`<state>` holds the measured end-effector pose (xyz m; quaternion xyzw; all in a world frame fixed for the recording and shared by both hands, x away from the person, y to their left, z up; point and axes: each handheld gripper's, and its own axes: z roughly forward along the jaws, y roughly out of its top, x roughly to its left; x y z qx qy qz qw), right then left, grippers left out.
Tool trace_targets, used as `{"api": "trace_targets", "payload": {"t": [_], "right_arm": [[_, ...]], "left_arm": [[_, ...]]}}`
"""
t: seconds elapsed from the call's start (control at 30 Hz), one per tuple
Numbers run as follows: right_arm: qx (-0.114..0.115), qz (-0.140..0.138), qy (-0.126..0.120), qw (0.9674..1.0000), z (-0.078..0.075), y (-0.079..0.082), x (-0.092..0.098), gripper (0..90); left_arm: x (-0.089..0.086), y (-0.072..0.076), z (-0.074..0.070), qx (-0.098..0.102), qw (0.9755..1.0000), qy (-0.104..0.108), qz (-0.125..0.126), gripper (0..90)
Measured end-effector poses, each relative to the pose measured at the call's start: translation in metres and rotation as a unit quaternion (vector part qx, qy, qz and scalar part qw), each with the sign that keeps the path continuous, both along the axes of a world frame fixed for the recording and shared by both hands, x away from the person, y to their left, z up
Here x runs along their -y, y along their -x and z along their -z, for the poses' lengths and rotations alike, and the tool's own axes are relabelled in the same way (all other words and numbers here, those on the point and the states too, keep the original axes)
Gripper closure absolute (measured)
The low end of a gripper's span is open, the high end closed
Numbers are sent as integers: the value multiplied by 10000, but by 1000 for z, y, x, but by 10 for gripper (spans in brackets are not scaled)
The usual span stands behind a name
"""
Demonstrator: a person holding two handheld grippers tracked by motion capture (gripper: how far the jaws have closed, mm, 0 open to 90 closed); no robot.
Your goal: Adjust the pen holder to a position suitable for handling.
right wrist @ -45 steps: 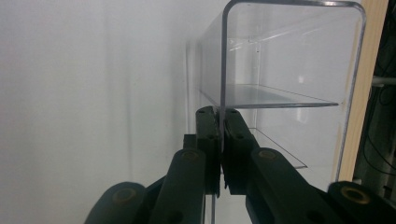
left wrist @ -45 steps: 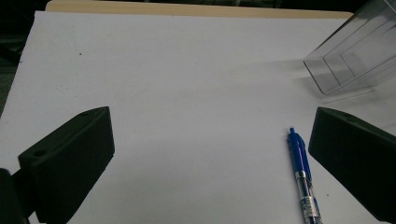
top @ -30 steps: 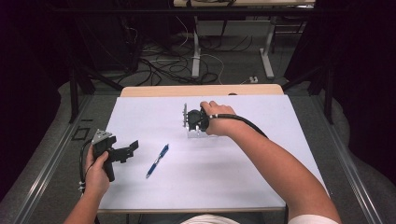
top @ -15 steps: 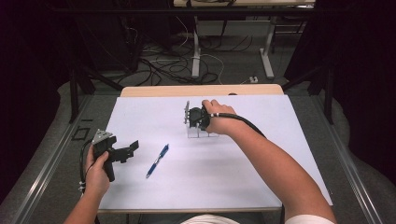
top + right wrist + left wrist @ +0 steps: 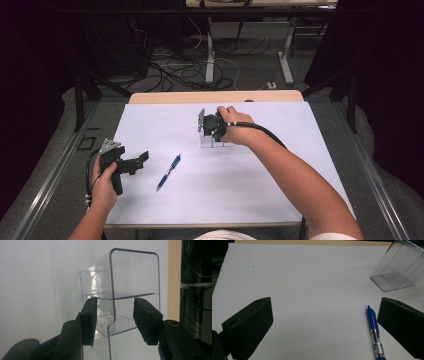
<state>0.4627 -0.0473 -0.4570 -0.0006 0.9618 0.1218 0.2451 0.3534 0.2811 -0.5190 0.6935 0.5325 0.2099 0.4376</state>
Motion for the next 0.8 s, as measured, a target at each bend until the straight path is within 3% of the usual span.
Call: {"api": "trace_targets", "payload": {"t": [0.17, 0.27, 0.57, 0.7, 0.8], "right_arm": [[174, -28, -118, 9998, -5, 6, 2, 481], [221, 159, -397, 9988, -7, 11, 7, 428], [354, 370, -720, 9961, -8, 18, 23, 408], [468, 581, -955, 9926, -12, 23, 34, 380], [589, 730, -1316, 9869, -17, 26, 43, 349]], "left_arm": [[0, 0, -1, -10, 10000, 51, -17, 2], [2, 0, -1, -68, 9999, 99, 7, 2], [8, -1, -2, -80, 9999, 78, 56, 1], [10, -1, -3, -82, 9999, 50, 55, 2], [12, -2, -3, -112, 9999, 10, 22, 2]]}}
